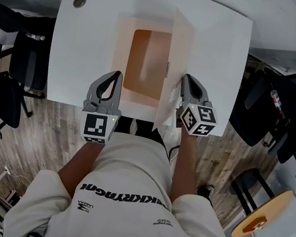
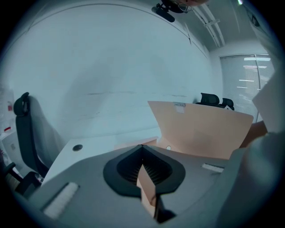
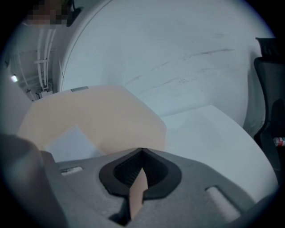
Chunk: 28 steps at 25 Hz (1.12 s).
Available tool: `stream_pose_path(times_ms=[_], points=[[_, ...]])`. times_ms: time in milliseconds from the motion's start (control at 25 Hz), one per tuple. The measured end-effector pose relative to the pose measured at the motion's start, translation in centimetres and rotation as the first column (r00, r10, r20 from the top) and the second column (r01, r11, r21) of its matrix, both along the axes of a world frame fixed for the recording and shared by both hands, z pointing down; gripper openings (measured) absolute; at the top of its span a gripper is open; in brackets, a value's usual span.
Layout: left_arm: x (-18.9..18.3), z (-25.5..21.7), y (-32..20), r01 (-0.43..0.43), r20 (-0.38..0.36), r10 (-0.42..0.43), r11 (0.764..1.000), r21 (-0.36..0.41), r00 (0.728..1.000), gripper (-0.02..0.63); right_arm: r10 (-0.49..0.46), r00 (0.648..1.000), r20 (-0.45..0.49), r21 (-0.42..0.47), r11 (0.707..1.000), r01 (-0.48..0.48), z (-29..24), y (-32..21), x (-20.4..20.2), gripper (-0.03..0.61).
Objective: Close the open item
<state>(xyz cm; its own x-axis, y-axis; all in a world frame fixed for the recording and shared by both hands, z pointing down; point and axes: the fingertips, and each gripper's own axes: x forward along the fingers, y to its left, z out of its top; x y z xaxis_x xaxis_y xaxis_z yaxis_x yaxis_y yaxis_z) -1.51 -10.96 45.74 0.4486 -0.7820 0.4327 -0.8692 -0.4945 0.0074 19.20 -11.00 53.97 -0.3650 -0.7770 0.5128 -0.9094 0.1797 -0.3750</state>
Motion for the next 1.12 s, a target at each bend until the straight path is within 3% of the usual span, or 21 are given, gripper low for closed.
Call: stream_pose_path(times_ms=[1120], points=[[-4.9,5.5,-2.1,0.063,0.025,-0.061,0.991,-0.121,0.998,0.006,-0.008,0.999,-0.031,-0.023,1.000,0.007,-0.4,-1.1,-2.6,-0.002]])
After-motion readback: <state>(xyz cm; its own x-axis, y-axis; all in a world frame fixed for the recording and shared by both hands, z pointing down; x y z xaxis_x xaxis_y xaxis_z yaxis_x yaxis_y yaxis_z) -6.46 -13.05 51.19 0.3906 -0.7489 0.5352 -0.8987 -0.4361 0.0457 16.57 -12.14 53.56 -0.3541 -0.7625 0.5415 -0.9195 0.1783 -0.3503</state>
